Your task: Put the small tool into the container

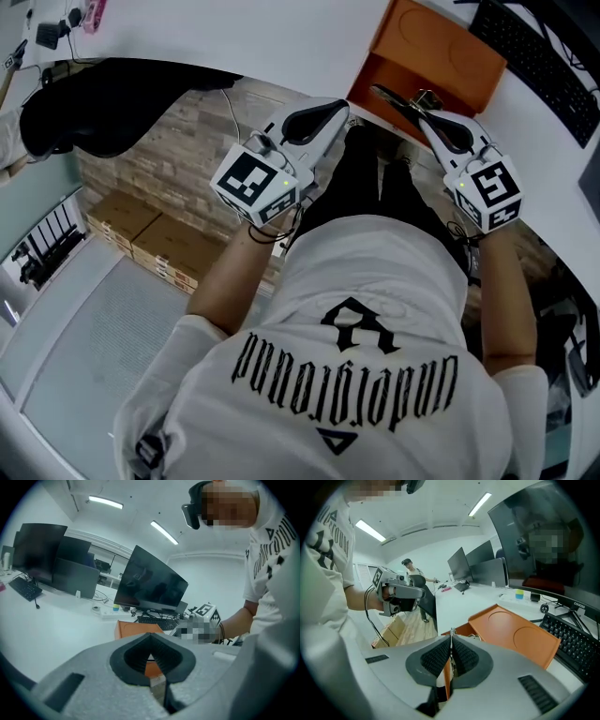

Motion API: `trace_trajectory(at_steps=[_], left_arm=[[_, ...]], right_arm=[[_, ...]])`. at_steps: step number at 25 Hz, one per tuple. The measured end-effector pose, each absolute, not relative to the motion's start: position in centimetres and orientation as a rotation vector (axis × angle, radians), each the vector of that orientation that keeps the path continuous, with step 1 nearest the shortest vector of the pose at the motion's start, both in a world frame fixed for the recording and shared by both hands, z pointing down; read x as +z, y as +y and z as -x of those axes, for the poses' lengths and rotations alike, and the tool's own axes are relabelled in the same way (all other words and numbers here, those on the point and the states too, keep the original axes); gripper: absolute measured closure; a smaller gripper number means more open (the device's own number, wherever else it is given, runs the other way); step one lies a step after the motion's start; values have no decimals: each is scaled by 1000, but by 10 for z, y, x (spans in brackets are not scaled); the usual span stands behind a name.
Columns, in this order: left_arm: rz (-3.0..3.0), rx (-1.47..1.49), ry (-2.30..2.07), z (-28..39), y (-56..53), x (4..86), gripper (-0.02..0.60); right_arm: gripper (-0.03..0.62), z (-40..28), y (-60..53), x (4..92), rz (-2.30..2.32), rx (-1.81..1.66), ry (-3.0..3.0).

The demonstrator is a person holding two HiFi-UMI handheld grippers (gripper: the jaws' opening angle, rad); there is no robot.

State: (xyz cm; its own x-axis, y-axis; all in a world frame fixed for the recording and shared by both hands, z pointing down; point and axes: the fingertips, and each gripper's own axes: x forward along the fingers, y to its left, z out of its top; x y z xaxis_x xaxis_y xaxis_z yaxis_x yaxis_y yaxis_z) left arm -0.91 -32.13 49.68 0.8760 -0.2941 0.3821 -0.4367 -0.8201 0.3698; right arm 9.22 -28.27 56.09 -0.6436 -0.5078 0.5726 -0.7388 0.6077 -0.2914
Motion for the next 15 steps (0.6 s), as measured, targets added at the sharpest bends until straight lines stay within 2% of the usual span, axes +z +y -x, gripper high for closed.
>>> trace_trajectory(at_steps=[15], left_arm=[[-2536, 475, -509, 11, -332, 540, 568]], right_arm=[[572, -72, -281, 622, -843, 804, -2309]])
